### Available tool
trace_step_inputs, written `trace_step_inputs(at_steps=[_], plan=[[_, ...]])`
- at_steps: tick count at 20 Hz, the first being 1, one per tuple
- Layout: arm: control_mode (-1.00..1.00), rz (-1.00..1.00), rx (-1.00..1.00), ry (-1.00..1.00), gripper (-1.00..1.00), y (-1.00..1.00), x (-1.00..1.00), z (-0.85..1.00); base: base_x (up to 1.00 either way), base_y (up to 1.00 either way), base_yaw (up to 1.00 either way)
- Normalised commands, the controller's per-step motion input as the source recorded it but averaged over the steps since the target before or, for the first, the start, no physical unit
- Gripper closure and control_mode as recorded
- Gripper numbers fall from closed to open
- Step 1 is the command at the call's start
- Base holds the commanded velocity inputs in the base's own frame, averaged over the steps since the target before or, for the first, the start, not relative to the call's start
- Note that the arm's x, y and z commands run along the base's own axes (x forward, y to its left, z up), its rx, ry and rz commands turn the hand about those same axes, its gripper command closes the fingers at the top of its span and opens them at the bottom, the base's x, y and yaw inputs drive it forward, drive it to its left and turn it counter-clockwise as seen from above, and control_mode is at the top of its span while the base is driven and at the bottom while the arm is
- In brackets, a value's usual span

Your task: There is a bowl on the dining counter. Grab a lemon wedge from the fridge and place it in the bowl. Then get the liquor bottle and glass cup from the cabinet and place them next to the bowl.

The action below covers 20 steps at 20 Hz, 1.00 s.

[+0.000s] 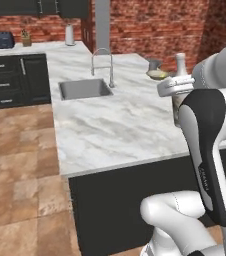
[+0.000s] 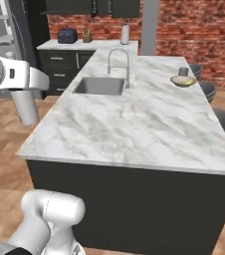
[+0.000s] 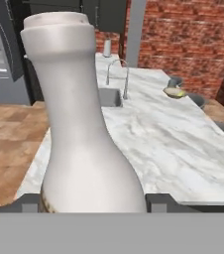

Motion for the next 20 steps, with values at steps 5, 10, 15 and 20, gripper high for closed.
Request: trace_step_inputs(at_steps=[5,10,15,20], plan=[[1.00,0.00,0.00,0.00,1.00,0.00,0.00,0.00,0.00,-1.00,0.12],[1.00,0.00,0.00,0.00,1.00,0.00,0.00,0.00,0.00,-1.00,0.12],[1.00,0.00,0.00,0.00,1.00,0.00,0.00,0.00,0.02,-1.00,0.13],[1.00,0.00,0.00,0.00,1.00,0.00,0.00,0.00,0.05,-1.00,0.18]])
